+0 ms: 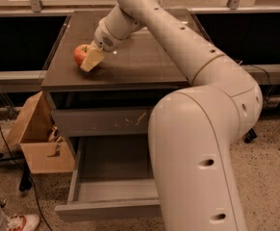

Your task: Pick apple from middle drawer and place on counter

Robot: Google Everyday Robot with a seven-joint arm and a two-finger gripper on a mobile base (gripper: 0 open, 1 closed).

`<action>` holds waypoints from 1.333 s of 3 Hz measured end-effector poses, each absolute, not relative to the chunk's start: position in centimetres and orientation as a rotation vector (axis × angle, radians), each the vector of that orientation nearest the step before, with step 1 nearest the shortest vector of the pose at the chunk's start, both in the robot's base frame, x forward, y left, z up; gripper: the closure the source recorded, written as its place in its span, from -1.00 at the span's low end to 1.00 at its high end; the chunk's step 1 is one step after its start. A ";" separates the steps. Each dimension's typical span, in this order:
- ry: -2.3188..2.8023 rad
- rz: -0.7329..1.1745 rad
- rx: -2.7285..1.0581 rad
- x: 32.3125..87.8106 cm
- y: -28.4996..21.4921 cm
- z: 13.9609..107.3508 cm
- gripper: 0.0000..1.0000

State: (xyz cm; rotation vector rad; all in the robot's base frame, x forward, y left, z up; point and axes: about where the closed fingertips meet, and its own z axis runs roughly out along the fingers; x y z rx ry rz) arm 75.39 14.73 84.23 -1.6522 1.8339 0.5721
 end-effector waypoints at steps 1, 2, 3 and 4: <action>1.866 0.577 -1.653 75.7 15.2 84.0 0.18; 1.890 0.585 -1.657 75.9 15.4 83.8 -0.29; 1.906 0.599 -1.657 75.9 15.5 83.5 -0.75; 1.923 0.608 -1.647 76.1 15.1 83.4 -1.00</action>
Offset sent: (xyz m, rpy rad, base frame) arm 0.0119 0.0024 0.0041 -0.0382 0.0567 -0.0248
